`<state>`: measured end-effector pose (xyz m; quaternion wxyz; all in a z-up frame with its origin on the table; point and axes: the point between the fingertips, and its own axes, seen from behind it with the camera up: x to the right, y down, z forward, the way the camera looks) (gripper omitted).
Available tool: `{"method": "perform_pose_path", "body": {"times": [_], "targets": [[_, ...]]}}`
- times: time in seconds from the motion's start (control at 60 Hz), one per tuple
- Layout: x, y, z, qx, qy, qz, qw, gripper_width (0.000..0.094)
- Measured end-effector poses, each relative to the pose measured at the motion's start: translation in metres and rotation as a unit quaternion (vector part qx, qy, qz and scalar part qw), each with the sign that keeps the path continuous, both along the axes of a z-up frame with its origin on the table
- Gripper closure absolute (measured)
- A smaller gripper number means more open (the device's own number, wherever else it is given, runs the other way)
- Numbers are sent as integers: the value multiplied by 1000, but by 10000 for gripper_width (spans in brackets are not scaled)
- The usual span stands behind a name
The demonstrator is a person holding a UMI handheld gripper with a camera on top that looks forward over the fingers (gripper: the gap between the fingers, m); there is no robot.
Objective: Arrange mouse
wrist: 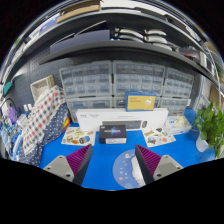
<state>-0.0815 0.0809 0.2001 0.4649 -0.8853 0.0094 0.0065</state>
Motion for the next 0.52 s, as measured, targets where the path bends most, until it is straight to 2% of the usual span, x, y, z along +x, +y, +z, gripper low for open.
{"method": "perform_pose_path", "body": {"times": [0.2,0.517], "targets": [[-29,-13,32,16,5,20,1000,58],[-48,-27,37,18,7,34,999,54]]}}
